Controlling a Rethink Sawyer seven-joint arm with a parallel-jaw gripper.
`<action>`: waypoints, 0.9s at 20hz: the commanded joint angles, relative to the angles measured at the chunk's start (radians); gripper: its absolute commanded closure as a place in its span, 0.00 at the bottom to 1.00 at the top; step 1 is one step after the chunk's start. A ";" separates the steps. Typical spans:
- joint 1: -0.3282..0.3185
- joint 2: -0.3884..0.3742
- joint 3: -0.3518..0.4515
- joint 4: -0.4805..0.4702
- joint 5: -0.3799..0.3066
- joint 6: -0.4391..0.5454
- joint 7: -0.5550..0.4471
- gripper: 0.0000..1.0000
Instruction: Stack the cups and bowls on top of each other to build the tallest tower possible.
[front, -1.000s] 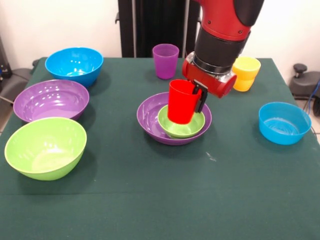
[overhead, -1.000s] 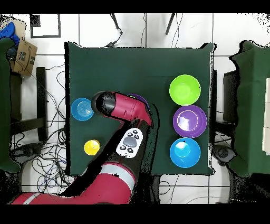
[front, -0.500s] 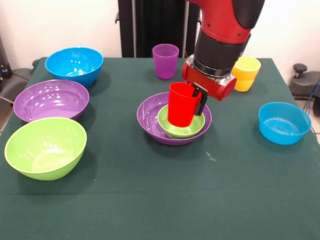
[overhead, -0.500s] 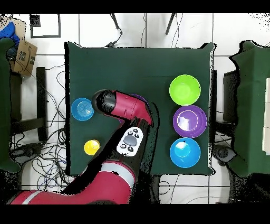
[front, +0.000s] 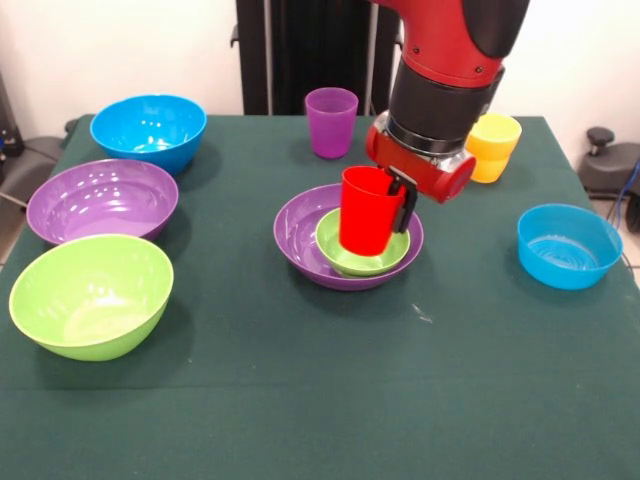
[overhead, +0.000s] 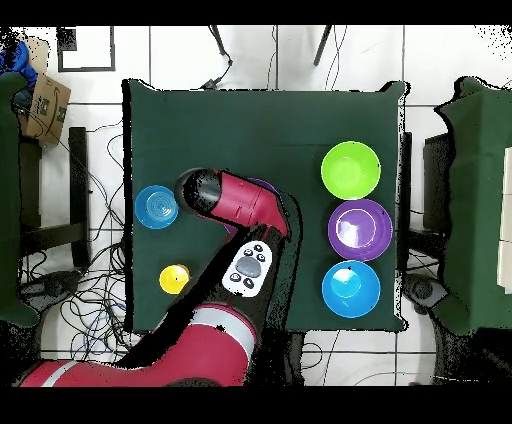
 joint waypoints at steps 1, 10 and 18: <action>-0.008 0.001 0.109 0.036 0.043 -0.040 0.202 1.00; -0.005 0.000 0.110 0.052 0.063 -0.071 0.196 1.00; -0.009 -0.004 0.115 0.074 0.070 -0.104 0.184 1.00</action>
